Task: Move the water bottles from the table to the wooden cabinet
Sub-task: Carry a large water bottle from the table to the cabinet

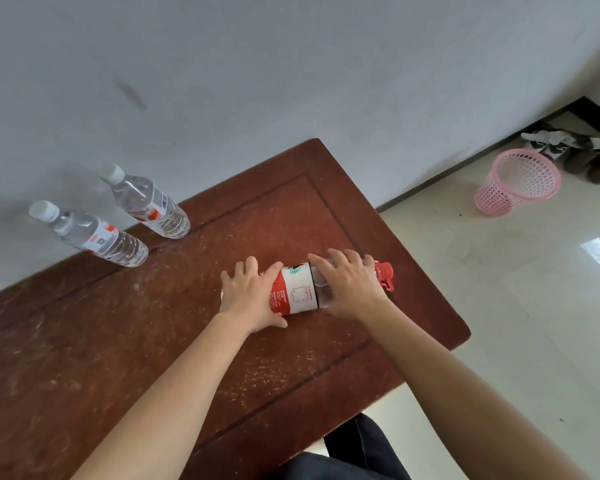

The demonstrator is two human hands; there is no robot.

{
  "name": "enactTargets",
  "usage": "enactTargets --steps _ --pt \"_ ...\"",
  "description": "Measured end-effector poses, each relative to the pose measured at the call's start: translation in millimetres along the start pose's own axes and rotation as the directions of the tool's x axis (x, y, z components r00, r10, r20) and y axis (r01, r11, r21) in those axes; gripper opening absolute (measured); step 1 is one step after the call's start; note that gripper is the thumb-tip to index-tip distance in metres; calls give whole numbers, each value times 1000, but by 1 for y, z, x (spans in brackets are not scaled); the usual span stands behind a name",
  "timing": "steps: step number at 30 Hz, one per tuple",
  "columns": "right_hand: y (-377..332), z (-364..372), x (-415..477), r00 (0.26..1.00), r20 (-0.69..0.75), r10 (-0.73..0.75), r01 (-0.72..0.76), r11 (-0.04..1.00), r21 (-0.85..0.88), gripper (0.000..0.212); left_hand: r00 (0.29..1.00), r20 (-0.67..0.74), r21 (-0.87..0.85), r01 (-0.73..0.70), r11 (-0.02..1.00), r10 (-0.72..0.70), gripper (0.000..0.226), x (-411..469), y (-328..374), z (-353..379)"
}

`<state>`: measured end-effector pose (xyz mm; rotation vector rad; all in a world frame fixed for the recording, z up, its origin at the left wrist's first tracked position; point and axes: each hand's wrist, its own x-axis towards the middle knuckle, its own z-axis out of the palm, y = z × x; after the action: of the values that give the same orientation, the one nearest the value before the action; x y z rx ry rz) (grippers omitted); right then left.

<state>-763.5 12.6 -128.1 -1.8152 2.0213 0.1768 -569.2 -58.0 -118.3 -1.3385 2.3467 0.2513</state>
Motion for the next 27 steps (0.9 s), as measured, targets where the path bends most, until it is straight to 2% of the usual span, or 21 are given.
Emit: enactTargets --steps 7,11,16,20,27 --pt "0 12 -6 994 -112 -9 6 1000 -21 88 998 -63 -12 -17 1000 16 123 -7 0 9" --pt "0 26 -15 975 -219 -25 20 999 -25 75 990 -141 17 -15 1000 17 109 -20 6 16" --pt "-6 13 -24 993 -116 -31 28 999 -21 77 996 -87 -56 -8 998 3 100 -36 7 19" --pt "-27 20 -58 995 -100 18 -18 1000 2 79 996 -55 -55 -76 996 73 100 -59 -2 24" --pt "-81 56 -142 962 -141 234 -232 972 36 76 939 -115 21 -323 946 323 92 -110 -24 50"
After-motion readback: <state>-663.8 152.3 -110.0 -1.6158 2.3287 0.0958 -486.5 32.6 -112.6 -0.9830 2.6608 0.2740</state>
